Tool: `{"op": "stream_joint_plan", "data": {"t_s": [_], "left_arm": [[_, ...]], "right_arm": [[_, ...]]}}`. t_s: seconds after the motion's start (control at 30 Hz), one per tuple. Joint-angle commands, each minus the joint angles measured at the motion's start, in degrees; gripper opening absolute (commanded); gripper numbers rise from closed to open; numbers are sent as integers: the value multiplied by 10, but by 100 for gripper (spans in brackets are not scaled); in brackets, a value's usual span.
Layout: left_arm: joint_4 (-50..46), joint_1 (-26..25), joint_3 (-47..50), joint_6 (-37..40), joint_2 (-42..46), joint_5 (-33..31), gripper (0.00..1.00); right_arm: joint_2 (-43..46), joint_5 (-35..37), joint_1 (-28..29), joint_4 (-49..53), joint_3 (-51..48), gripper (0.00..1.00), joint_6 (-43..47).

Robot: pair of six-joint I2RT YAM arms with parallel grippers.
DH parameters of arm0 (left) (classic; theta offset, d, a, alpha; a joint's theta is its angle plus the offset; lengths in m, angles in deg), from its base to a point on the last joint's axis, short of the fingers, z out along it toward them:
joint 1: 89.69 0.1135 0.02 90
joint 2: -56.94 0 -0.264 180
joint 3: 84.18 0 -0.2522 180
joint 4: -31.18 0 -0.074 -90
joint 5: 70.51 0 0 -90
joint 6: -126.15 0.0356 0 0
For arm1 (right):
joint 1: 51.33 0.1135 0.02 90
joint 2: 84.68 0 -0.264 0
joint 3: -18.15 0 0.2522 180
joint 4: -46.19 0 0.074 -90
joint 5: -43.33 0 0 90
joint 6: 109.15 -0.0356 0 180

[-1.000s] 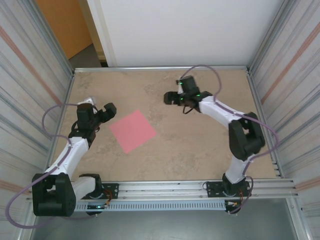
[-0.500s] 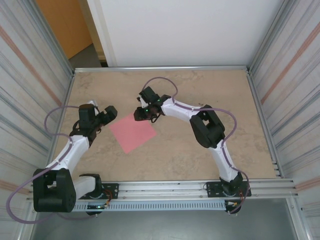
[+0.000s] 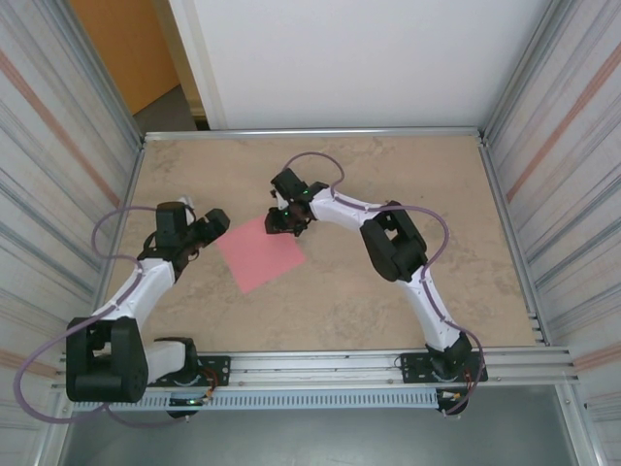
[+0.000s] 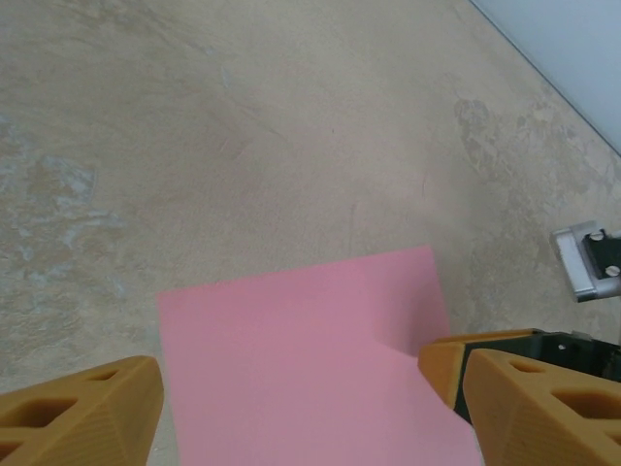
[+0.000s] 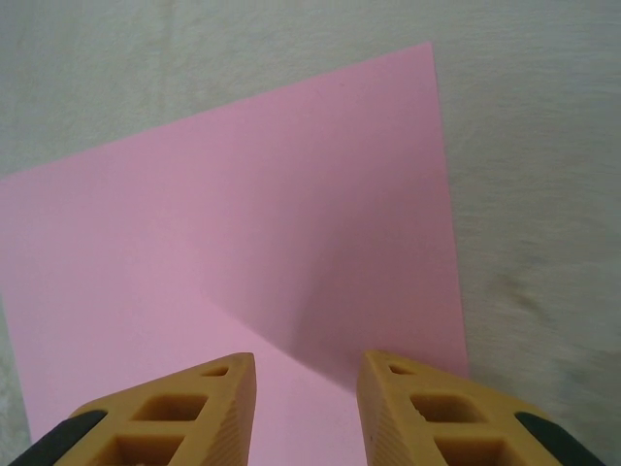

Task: Fold a paper plane with a square sheet of paper (pick it up from the middle)
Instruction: Move the square sheet of paper to the center of the table.

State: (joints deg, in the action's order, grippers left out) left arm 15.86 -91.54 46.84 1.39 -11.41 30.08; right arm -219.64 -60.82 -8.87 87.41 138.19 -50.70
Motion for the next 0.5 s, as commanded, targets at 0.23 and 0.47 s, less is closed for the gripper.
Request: {"op": "stream_joint_plan", "data": {"t_s": [0.23,0.47], "left_arm": [[-20,-43,-71,-23,-95,89,66],[-41,-141,-140,-32,-194,127,47]], "right_arm": [[126,95,-123,25,-245,33,-136],[227,50,-171,-13,-340,33,-136]]}}
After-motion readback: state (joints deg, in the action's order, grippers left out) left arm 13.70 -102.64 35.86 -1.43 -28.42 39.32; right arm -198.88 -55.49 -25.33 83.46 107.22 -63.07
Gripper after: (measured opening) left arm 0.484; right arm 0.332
